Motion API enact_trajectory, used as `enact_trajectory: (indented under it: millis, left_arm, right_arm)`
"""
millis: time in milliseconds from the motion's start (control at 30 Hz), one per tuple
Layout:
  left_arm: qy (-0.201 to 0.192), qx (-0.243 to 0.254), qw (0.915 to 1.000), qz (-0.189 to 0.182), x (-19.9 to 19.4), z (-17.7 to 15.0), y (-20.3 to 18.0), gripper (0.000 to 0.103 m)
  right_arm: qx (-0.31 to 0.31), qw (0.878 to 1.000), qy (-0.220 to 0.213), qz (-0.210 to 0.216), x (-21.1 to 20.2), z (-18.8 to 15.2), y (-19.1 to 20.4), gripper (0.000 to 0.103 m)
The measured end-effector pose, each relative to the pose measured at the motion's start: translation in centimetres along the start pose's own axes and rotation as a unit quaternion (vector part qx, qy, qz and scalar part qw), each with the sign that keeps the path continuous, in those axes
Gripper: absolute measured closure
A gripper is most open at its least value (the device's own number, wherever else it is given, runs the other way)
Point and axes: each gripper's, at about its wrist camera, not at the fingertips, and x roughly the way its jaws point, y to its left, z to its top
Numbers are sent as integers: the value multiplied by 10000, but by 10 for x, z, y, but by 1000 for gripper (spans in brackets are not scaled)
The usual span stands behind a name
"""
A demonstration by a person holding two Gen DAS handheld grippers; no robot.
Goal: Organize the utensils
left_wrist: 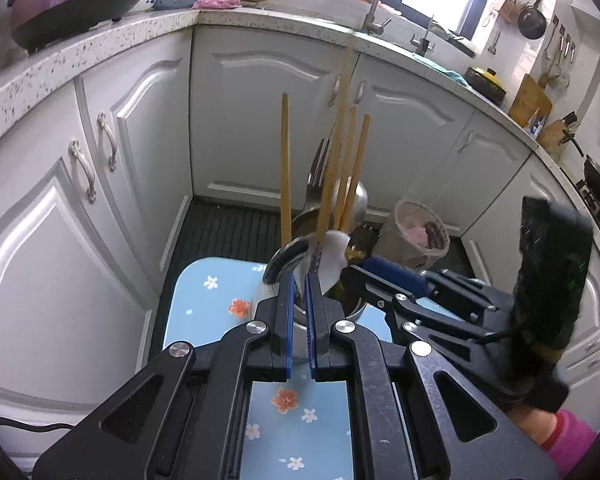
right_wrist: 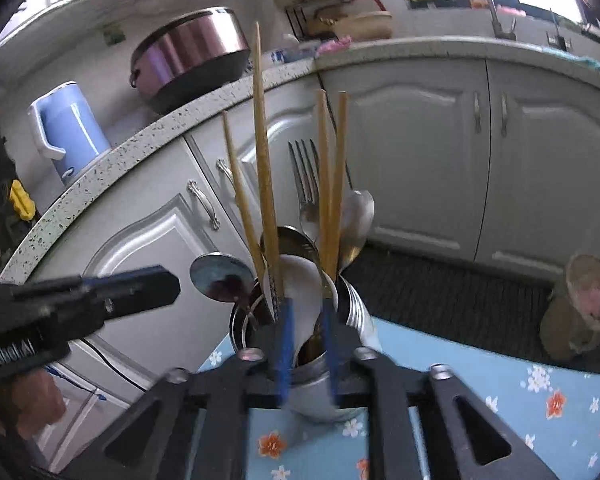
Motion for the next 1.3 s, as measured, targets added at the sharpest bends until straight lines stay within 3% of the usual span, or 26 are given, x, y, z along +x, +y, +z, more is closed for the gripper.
enact_trajectory:
  millis: [33, 100, 167, 267, 567, 667, 800, 1300]
  left_arm:
    - [3, -3, 10000, 42, 1, -2, 0, 97]
    - [-9, 21, 9999, 107, 2, -5, -1, 85]
    - [4, -9, 9999, 105, 4, -9, -1, 62]
    - [-61, -73, 9997, 222, 6, -14, -1, 54]
    - [-209, -312, 9963, 773, 4, -37, -3, 53]
    - [-246, -365, 9949, 908, 0, -46, -3, 53]
    - [-259, -360, 9935, 1052, -8, -56, -5, 53]
    - [-490, -288, 9894, 1334, -48, -68, -19, 53]
  right_arm:
    - [18, 10000, 6, -40, -2, 0, 1, 70]
    - [59, 9999, 18, -83, -8, 0, 2, 68]
    - [151, 9997, 125, -143, -15, -2, 3, 66]
    - [182, 9987, 285, -386, -24, -7, 6, 62]
    - [335, 9887, 714, -1273, -47, -37, 5, 57]
    - [386, 9874, 689, -1373, -58, -47, 8, 57]
    - [355, 9859, 563, -1533, -71, -55, 17, 44]
    - [438, 9851, 388, -1618, -103, -62, 38, 43]
